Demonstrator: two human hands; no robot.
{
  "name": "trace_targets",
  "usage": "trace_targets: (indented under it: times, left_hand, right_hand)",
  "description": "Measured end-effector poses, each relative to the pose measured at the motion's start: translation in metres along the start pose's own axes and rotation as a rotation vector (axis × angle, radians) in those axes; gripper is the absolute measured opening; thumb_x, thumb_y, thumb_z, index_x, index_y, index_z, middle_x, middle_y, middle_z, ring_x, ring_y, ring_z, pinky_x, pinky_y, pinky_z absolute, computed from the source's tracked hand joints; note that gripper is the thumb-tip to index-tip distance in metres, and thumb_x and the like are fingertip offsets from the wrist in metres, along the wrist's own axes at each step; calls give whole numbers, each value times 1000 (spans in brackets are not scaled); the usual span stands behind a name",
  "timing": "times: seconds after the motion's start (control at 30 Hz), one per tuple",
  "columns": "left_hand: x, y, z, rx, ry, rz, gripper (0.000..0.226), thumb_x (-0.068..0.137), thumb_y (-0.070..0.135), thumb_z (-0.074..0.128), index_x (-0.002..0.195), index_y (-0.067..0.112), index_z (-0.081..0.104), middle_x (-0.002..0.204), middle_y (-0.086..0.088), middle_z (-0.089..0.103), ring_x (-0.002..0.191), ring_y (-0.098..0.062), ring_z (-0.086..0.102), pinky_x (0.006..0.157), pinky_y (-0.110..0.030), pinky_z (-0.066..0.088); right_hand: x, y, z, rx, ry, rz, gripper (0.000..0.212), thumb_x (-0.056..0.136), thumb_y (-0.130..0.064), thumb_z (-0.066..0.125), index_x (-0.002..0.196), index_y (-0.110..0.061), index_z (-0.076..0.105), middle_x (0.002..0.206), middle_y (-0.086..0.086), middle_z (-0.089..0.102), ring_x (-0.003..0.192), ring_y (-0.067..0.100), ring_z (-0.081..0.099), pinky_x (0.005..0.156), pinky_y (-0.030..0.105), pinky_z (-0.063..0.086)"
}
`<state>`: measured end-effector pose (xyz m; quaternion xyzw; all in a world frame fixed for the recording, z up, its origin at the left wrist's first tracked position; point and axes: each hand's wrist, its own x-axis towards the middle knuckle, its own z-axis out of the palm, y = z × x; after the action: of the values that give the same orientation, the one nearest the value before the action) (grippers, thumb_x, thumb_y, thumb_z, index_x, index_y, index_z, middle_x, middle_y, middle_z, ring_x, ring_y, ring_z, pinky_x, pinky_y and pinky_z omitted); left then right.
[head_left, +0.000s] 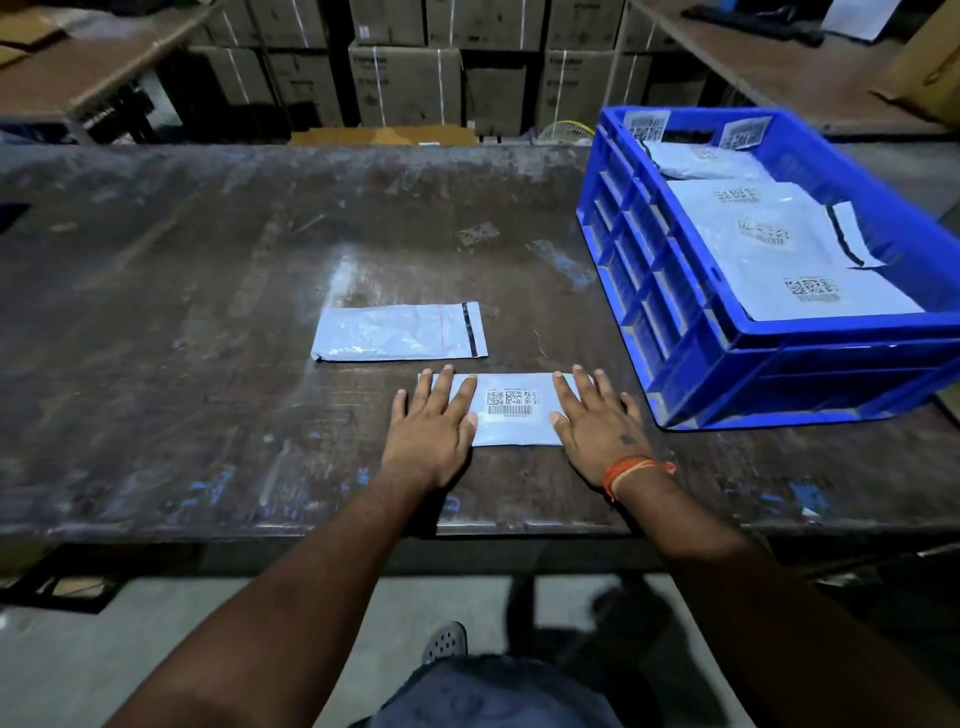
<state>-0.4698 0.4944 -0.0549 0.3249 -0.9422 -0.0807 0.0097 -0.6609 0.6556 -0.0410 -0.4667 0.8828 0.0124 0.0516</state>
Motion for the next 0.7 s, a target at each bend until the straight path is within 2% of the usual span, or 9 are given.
trace_targets:
  times: [0.13,0.23,0.3,0.37,0.47,0.53,0.6,0.63,0.7]
  left_hand:
    - [-7,-15,-6,-5,-25,-96,56,105,48,20,159,42,8,169,-4,-2,155,-31,-4,122,-57,4]
    - [-12,-11,-15,-52,50,-225,53,101,42,36,154,36,29,162,-13,23,149,-34,19,117,-57,21]
    - [-12,1,-22,-132,145,-335,55,95,35,51,148,28,40,143,-13,41,130,-36,38,105,-49,38]
    - [-9,12,-29,-280,152,-399,52,94,26,55,145,27,45,130,-14,44,117,-36,44,99,-42,42]
    - [4,15,-35,-511,115,-505,43,93,17,56,134,29,56,123,-15,46,109,-38,56,96,-34,45]
    - [14,9,-37,-592,108,-529,43,88,7,57,123,30,64,115,-13,58,97,-31,64,82,-25,50]
    - [22,2,-40,-752,88,-502,39,82,-8,54,99,23,70,97,-10,67,71,-20,62,56,-16,47]
    - [23,-1,-46,-829,60,-490,40,80,-14,52,89,20,70,90,-13,67,61,-17,58,48,-16,43]
    - [28,-10,-65,-961,84,-500,39,80,-16,53,78,19,71,76,-11,67,47,-10,51,42,-14,37]
  right_hand:
    - [-3,10,-3,-41,-31,87,58,104,-50,19,158,-33,10,167,2,3,153,28,1,119,49,16]
    - [-5,4,-11,-8,-1,193,57,103,-45,30,156,-25,21,161,12,21,149,33,14,114,49,25]
    - [-6,-5,-18,111,97,267,54,100,-44,41,150,-22,35,144,16,40,135,36,31,106,47,35]
    - [-2,-10,-18,266,131,295,52,94,-41,53,143,-25,44,128,17,48,121,38,42,102,41,40]
    - [3,-11,-13,543,118,321,52,80,-23,63,131,-31,56,117,11,60,107,32,57,94,33,48]
    - [5,-10,-18,753,141,338,48,74,-9,60,117,-32,64,106,3,64,92,20,63,82,23,50]
    - [8,-10,-27,889,186,309,50,70,2,56,105,-33,69,97,0,62,79,13,60,71,16,47]
    - [10,-11,-35,948,202,309,51,68,4,55,99,-34,70,95,-1,63,79,14,61,69,18,50]
    - [19,-13,-52,1072,235,305,49,69,7,57,92,-33,74,98,-3,70,85,16,65,76,26,55]
